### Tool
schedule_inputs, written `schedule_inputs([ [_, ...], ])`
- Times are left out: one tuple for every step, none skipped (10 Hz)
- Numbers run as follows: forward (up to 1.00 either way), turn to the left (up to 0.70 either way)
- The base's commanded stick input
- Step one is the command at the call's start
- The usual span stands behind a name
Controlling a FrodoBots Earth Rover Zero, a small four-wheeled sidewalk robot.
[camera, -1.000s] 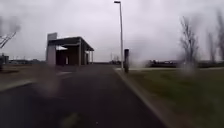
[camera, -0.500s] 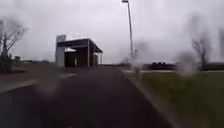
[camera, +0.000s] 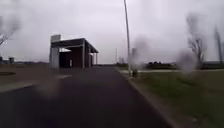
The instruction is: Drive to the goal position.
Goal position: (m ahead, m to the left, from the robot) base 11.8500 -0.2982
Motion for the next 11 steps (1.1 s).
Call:
schedule_inputs([
  [1.0,0.4],
  [1.0,0.4],
  [1.0,0.4],
  [1.0,0.4],
  [1.0,0.26],
  [1.0,0.09],
  [1.0,0.0],
  [1.0,0.0],
  [1.0,0.0],
  [1.0,0.0],
  [1.0,0.0],
])
